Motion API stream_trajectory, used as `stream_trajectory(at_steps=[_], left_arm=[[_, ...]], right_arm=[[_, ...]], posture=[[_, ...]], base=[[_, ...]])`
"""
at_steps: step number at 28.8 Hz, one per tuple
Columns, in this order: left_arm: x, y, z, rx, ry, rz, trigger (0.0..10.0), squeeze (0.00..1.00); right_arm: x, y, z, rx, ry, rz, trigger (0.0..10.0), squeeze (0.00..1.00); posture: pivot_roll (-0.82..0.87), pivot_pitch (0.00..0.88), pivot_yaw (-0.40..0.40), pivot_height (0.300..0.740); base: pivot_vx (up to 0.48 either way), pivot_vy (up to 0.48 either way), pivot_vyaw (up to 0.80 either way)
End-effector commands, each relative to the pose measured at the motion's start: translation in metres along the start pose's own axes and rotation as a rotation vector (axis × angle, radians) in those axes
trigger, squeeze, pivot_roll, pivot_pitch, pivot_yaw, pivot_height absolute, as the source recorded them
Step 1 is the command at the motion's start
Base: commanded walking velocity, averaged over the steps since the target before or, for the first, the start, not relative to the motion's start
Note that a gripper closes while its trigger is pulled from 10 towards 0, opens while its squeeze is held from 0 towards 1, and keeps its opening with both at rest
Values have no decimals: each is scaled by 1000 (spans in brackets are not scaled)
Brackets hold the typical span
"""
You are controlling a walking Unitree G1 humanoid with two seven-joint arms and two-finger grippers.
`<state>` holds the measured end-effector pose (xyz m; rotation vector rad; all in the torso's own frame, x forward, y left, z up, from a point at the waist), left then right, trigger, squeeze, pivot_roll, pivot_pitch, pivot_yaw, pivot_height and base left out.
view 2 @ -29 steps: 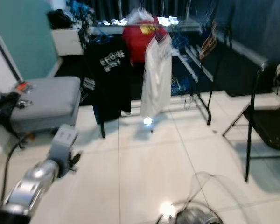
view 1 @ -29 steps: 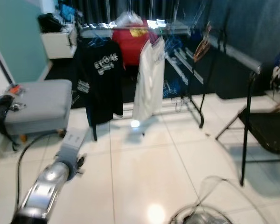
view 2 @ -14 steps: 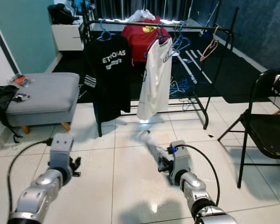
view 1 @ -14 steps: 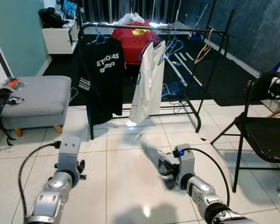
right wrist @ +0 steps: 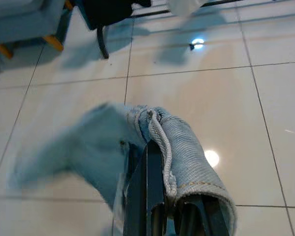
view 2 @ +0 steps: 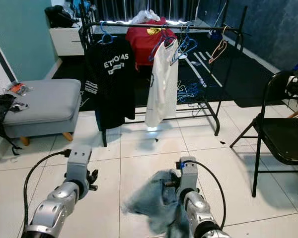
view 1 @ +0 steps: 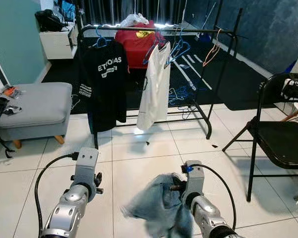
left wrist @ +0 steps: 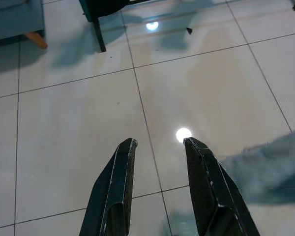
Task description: Hang hanger
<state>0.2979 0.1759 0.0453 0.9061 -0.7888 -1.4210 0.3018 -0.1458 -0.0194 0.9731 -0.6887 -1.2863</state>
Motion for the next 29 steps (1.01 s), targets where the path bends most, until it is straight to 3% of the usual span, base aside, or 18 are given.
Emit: stream_trajectory(at_steps=[1,13,16,17,18,20,21,22,23,24,25,26,27,28,29], left_arm=[[-3,-3,-1,-6,12,-12,10000,0],[-12,8,-4,35,39,11,10000,0],[-18,13,-5,44,52,9,10000,0],[-18,13,-5,44,52,9,10000,0],[-20,12,-5,42,48,-5,10000,0],[-20,12,-5,42,48,-5,10000,0],[-20,11,-4,39,44,-14,10000,0],[-20,11,-4,39,44,-14,10000,0],[-20,10,-4,35,37,-31,10000,0],[-20,10,-4,35,37,-31,10000,0],[-20,9,-4,31,26,-50,10000,0],[-20,9,-4,31,26,-50,10000,0],[-21,9,-4,29,14,-75,10000,0],[-21,9,-4,29,14,-75,10000,0],[-20,9,-4,29,6,-91,10000,0]], right_arm=[[1,6,-1,19,0,22,10000,0],[5,33,-7,55,49,123,10000,0],[-14,57,-12,115,220,274,10000,0],[-14,57,-12,115,220,274,10000,0],[-32,55,-9,114,407,443,10000,0],[-32,55,-9,114,407,443,10000,0],[-39,52,-6,105,483,512,10000,0],[-39,52,-6,105,483,512,10000,0],[-46,43,-1,68,605,626,10000,0],[-46,43,-1,68,605,626,10000,0],[-48,26,10,-10,784,867,10000,0],[-48,26,10,-10,784,867,10000,0],[-40,5,23,-147,946,1044,10000,0],[-40,5,23,-147,946,1044,10000,0],[-31,-8,33,-235,1039,1123,10000,0]], posture=[[58,0,-33,740],[51,0,-39,740],[49,0,-51,740],[49,0,-51,740],[47,0,-51,740],[47,0,-51,740],[47,0,-51,740],[47,0,-51,740],[48,0,-49,740],[48,0,-49,740],[47,0,-47,740],[47,0,-47,740],[46,0,-49,740],[46,0,-49,740],[52,0,-52,740]], base=[[0,0,0],[0,0,0],[0,0,0],[0,0,0],[0,0,0],[0,0,0],[0,0,0],[0,0,0],[0,0,0],[0,0,0],[0,0,0],[0,0,0],[0,0,0],[0,0,0],[0,0,0]])
Point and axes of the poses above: a point about 5 cm out from each wrist's last joint towards the gripper, its own z axis pointing back from the gripper into the wrist, its own y axis along the axis of the wrist's last joint, x = y × z, the point moved 2 cm from there along -z, pointing out of the wrist towards the gripper, and after that the axes turned 3 degrees about z, right-handed, at the moved point
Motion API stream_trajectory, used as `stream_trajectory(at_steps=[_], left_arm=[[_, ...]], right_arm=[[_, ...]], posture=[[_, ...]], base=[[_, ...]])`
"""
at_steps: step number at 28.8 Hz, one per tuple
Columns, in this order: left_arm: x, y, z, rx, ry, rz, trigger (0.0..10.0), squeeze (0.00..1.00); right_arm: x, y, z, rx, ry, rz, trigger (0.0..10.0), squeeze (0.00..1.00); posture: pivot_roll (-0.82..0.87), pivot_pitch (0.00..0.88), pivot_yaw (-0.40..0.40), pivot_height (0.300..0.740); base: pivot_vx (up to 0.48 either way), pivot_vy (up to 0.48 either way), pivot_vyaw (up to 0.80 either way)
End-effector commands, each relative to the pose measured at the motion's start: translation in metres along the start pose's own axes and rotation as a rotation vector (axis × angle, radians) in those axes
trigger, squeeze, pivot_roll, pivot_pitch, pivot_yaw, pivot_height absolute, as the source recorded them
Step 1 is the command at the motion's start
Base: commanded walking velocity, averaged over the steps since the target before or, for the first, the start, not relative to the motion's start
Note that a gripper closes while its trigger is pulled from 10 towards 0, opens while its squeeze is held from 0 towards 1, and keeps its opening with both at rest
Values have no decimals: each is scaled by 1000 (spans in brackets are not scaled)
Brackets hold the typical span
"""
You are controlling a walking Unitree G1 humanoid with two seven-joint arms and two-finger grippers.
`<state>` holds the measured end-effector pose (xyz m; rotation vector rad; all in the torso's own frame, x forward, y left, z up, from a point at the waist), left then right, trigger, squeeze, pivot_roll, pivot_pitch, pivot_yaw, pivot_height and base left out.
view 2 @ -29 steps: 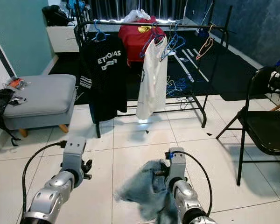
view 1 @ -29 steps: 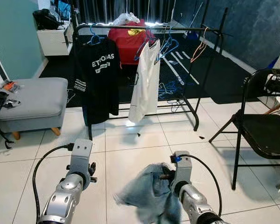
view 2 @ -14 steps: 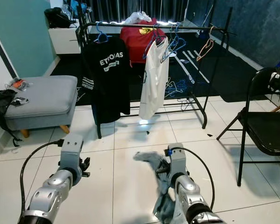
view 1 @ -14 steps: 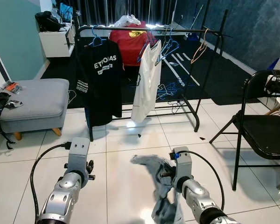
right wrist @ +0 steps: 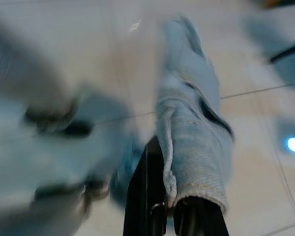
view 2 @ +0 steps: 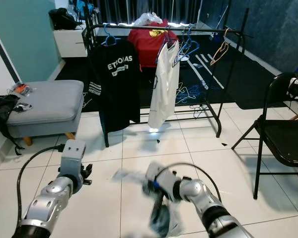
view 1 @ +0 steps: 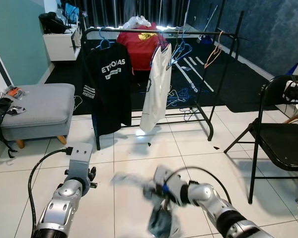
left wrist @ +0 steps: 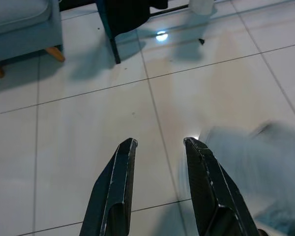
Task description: Hang hanger
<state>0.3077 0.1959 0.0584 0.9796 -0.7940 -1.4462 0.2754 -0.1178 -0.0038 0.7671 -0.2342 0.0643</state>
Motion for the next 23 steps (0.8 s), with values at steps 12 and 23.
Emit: stream_trajectory(at_steps=[12,23], left_arm=[[2,-5,0,-10,-28,-55,10000,0],[11,26,7,167,-149,-79,10000,380]], right_arm=[[8,-21,17,-109,-62,-22,10000,0],[73,24,39,267,-353,-379,10000,0]], posture=[[40,0,-34,740],[44,0,-23,740]], base=[[0,0,0],[0,0,0]])
Point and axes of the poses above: a point about 5 cm out from each wrist's last joint towards the gripper, its own z axis pointing back from the gripper into the wrist, its own y axis along the axis of the wrist's last joint, x = y × z, the point moved 2 cm from there along -z, pointing out of the wrist towards the gripper, and after that the axes turned 3 degrees about z, right-handed, at the moved point
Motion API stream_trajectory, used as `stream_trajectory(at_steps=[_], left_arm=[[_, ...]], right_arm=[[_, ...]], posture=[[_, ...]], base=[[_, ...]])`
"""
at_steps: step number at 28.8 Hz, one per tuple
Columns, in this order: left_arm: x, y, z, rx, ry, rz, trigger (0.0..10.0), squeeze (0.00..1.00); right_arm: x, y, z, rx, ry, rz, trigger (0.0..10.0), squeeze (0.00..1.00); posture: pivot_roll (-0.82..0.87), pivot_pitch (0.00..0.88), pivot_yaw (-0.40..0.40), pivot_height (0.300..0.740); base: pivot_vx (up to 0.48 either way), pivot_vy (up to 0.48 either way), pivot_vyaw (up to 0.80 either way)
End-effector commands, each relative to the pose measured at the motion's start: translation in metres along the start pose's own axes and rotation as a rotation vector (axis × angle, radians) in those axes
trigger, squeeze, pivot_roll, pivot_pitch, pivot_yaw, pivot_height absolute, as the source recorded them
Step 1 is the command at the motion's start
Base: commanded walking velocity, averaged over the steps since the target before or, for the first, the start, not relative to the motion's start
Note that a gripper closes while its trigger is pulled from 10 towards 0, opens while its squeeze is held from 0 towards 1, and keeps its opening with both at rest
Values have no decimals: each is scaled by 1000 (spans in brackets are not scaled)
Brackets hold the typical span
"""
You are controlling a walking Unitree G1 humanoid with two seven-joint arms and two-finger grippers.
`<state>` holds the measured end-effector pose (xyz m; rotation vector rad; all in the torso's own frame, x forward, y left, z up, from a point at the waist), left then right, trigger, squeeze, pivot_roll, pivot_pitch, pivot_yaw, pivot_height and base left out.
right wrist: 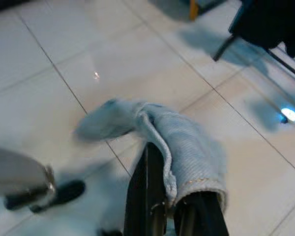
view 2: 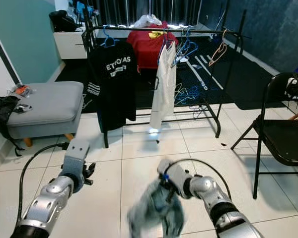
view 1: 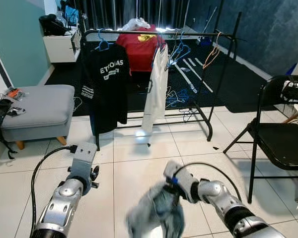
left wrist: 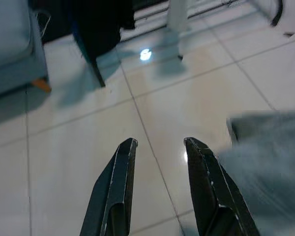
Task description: Hang hanger
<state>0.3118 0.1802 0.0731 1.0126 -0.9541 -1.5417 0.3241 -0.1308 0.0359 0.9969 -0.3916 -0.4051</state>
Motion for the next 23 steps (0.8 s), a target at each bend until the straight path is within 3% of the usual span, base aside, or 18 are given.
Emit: stream_trajectory(at_steps=[1,10,11,14,16,23], left_arm=[[-3,15,3,83,-37,-19,10000,1000],[8,39,10,212,-175,-21,10000,1000],[11,48,15,276,-215,-22,10000,0],[13,56,19,330,-245,-31,10000,0],[14,62,24,384,-273,-80,10000,0],[27,56,29,358,-376,-153,10000,0]], right_arm=[[16,26,5,104,-8,-27,10000,0],[33,48,11,167,-44,-66,10000,0],[39,58,14,208,-58,-90,10000,0],[44,68,17,246,-64,-109,10000,0],[51,81,22,294,-61,-124,10000,0],[61,96,36,312,-10,-109,10000,0]], posture=[[44,0,-23,740],[43,0,-24,740],[44,0,-25,740],[44,0,-25,740],[45,0,-29,740],[35,0,-52,740]], base=[[0,0,0],[0,0,0],[0,0,0],[0,0,0],[0,0,0],[0,0,0]])
Point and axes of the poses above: a point about 5 cm out from each wrist's last joint towards the gripper, its own z axis pointing back from the gripper into the wrist, its own y axis along the axis of the wrist's last joint, x = y × z, the point moved 2 cm from there along -z, pointing out of the wrist towards the gripper, and after that the axes turned 3 degrees about z, right-handed, at the moved point
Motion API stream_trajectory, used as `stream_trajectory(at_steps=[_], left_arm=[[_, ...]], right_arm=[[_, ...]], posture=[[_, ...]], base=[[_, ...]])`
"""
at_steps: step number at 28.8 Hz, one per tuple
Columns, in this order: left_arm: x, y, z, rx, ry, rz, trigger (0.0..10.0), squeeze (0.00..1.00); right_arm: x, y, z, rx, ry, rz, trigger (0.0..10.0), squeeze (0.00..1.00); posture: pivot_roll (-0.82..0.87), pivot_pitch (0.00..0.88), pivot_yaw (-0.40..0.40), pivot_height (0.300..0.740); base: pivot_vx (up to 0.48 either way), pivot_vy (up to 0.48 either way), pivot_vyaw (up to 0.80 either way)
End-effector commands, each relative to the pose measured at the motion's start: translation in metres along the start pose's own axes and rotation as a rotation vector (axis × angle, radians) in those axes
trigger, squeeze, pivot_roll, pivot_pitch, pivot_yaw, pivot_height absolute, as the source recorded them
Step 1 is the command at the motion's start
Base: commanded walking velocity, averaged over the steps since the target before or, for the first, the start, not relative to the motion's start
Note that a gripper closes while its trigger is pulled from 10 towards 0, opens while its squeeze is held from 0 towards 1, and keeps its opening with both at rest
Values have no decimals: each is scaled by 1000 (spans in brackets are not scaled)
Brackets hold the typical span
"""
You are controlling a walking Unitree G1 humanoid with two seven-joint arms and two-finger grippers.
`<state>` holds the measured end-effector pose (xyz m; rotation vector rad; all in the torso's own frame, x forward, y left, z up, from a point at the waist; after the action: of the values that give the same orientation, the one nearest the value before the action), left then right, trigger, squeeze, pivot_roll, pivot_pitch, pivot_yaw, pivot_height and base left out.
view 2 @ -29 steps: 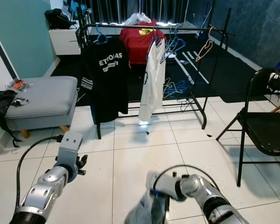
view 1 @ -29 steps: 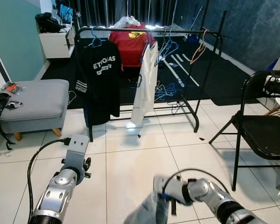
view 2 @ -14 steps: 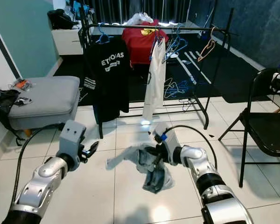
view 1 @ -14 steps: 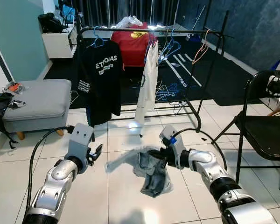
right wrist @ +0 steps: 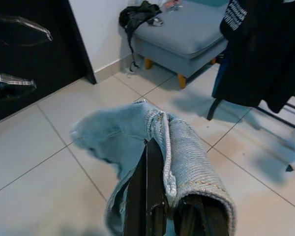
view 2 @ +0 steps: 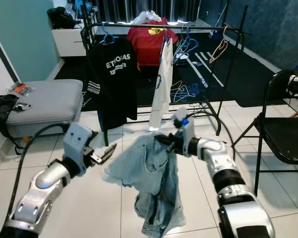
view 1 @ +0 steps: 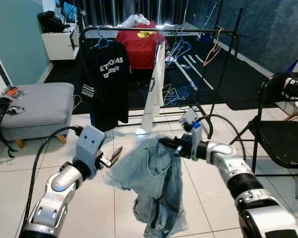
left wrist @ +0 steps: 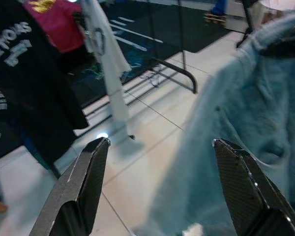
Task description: Hang hanger
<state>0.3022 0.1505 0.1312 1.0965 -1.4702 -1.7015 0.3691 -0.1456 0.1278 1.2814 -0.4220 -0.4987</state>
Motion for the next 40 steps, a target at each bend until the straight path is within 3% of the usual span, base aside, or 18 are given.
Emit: stream_trajectory(at_steps=[1,9,14,22,28,40], left_arm=[[5,1,2,-8,-51,-28,10000,0],[8,1,-4,-15,-56,-69,10000,0],[15,6,-7,16,-75,-68,10000,0],[22,11,-10,49,-79,-77,10000,0],[34,31,-11,131,-99,1,10000,0],[43,36,-13,138,-174,-25,10000,0]], right_arm=[[1,18,-2,43,32,17,10000,0],[-2,38,-8,102,79,7,10000,0],[-9,45,-13,152,109,-57,10000,0],[-19,50,-22,172,159,-80,10000,0],[-30,49,-29,152,209,-80,10000,0],[-39,51,-36,152,232,-84,10000,0]], posture=[[35,0,-52,740],[29,0,-71,740],[29,13,-73,740],[47,4,-80,740],[38,0,-81,740],[55,0,-80,740]], base=[[0,0,0],[0,0,0],[0,0,0],[0,0,0],[0,0,0],[0,0,0]])
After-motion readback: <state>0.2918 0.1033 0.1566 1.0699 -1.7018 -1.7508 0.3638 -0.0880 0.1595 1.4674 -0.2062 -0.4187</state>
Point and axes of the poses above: a point about 5 cm out from each wrist's last joint towards the gripper, its own z axis pointing back from the gripper into the wrist, its own y axis along the axis of the wrist's last joint, x = y × z, the point moved 2 cm from there along -z, pointing out of the wrist towards the gripper, and after that the axes turned 3 degrees about z, right-handed, at the moved point
